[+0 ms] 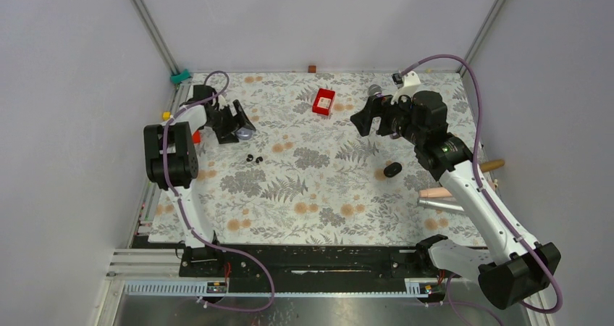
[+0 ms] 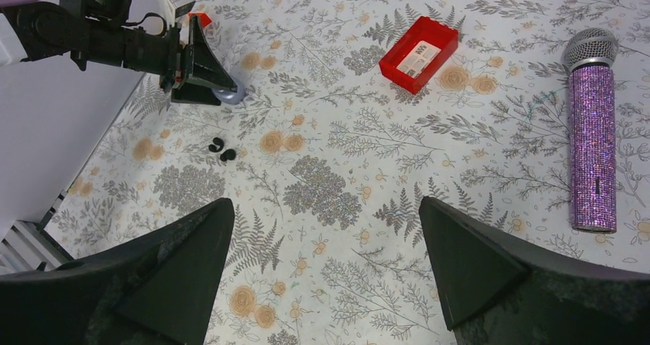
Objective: Insert the wireless bluetooth earbuds into the charging case
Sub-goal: Place the charging case with the earbuds at the corner of the board, then pick up the charging case from the center of the board.
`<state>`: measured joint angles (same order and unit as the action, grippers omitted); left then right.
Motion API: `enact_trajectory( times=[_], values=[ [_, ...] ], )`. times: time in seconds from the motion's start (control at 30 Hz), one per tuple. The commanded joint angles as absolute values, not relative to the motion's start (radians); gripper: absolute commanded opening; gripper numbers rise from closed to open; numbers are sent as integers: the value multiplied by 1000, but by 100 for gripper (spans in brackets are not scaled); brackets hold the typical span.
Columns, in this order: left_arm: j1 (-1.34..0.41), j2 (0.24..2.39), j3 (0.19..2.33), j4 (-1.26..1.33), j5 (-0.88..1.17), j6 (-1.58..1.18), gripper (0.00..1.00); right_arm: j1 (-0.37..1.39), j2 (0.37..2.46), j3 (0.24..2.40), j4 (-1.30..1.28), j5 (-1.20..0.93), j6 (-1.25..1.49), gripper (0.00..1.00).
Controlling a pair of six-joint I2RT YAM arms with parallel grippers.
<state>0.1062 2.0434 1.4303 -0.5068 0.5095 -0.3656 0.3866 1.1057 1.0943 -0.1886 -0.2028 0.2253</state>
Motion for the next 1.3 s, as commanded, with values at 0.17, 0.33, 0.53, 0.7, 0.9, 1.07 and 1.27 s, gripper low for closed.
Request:
enact_trajectory(
  times=[0.17,0.33,0.53,0.7,0.9,1.07,1.27],
  values=[
    [143,1953,1413,-551,459,-351,99,370,1071,1180,-264,-59,60,99],
    [159,1900,1425,-585,445,-316,99,369,1077,1206,-401,49,-160,99],
    [171,1696,1363,-565,413,-230,99,342,1098,1120,-570,101,-414,100],
    [170,1423,1251,-480,387,-122,99,285,1167,1008,-622,95,-594,100],
    [170,1143,1131,-422,627,-7,99,207,1353,1029,-637,105,-713,99],
    [172,1047,1089,-491,840,70,99,172,1544,1127,-652,84,-666,95],
    [171,959,1019,-460,807,108,99,158,1691,1228,-604,160,-567,92]
  ],
)
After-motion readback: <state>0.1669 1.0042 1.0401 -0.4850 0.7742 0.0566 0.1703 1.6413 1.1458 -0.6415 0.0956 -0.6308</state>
